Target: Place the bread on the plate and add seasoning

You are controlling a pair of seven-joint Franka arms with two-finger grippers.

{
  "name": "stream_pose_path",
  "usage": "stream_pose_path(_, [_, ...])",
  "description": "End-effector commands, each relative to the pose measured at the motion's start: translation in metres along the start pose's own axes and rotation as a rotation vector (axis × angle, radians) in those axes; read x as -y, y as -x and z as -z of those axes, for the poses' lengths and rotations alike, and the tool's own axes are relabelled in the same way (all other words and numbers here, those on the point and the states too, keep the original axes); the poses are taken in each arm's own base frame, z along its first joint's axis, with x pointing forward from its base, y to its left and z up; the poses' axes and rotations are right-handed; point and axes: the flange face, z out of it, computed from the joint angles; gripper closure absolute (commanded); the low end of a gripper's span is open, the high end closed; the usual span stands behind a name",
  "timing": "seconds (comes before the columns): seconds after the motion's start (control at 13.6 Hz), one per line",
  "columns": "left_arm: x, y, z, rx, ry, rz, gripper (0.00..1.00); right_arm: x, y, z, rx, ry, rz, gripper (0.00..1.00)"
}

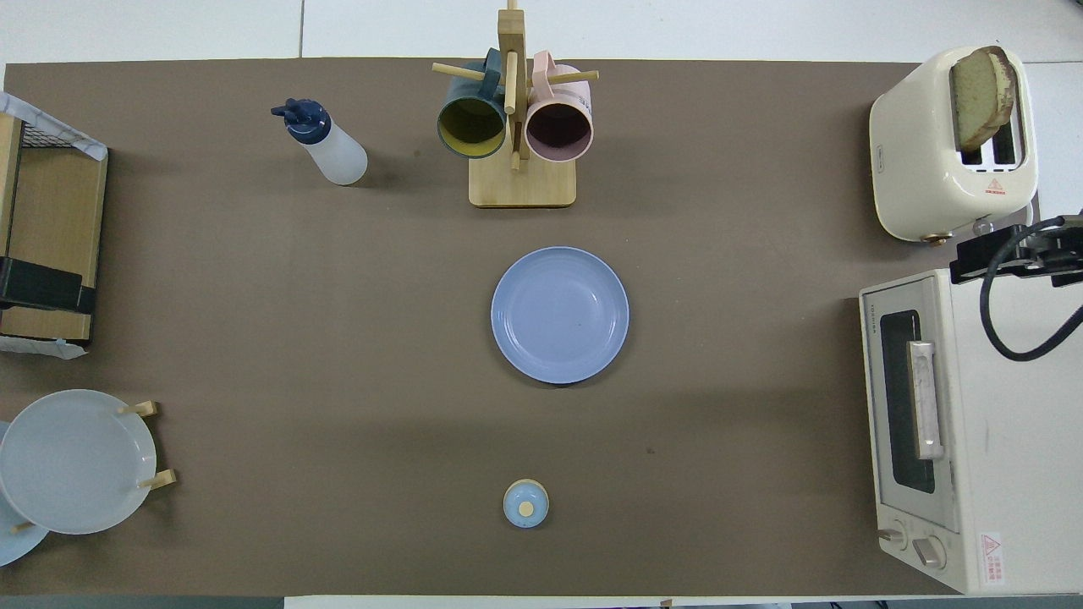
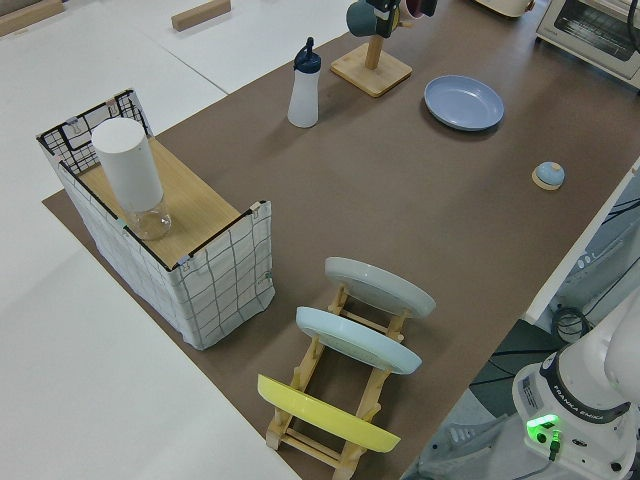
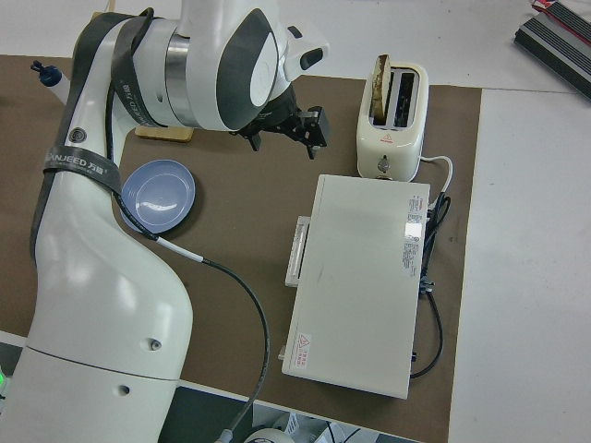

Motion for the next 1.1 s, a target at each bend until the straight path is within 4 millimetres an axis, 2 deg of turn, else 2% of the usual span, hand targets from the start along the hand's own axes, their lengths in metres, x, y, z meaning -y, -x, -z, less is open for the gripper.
stream_pose_path(0.0, [0.001, 0.009, 0.0, 0.001, 0.011, -0.002, 0.0, -0.001, 0.003, 0.0, -0.015, -0.003, 0.029, 0.0])
stream_pose_path(0.29, [-0.001, 0.01, 0.0, 0.005, 0.012, -0.005, 0.0, -0.001, 0.003, 0.005, -0.022, -0.028, -0.005, 0.0])
stream_pose_path(0.37, [-0.001, 0.01, 0.0, 0.008, 0.01, -0.006, 0.0, -0.001, 0.008, 0.009, -0.025, -0.03, 0.005, 0.0])
stream_pose_path(0.51, [-0.002, 0.009, 0.0, 0.005, 0.01, -0.009, 0.0, 0.001, 0.003, 0.02, -0.075, -0.064, 0.058, 0.0])
stream_pose_path(0.66, [-0.002, 0.009, -0.002, 0.004, 0.008, -0.005, 0.0, -0.009, -0.017, 0.023, -0.196, -0.044, 0.103, 0.0])
stream_pose_path(0.74, [-0.002, 0.008, -0.003, 0.004, 0.01, -0.005, 0.0, -0.014, -0.032, 0.012, -0.195, -0.02, 0.138, 0.0])
stream_pose_path(0.81, [-0.004, 0.009, -0.006, 0.004, 0.01, -0.008, 0.0, -0.026, -0.051, 0.015, -0.231, -0.005, 0.164, 0.0])
stream_pose_path(0.88, [-0.008, 0.007, -0.01, -0.028, 0.006, -0.018, 0.0, -0.028, -0.068, 0.02, -0.269, 0.005, 0.191, 0.0])
stream_pose_path(1.03, [-0.017, 0.008, -0.03, -0.142, 0.002, -0.024, 0.0, -0.026, -0.101, -0.002, -0.272, 0.008, 0.208, 0.0])
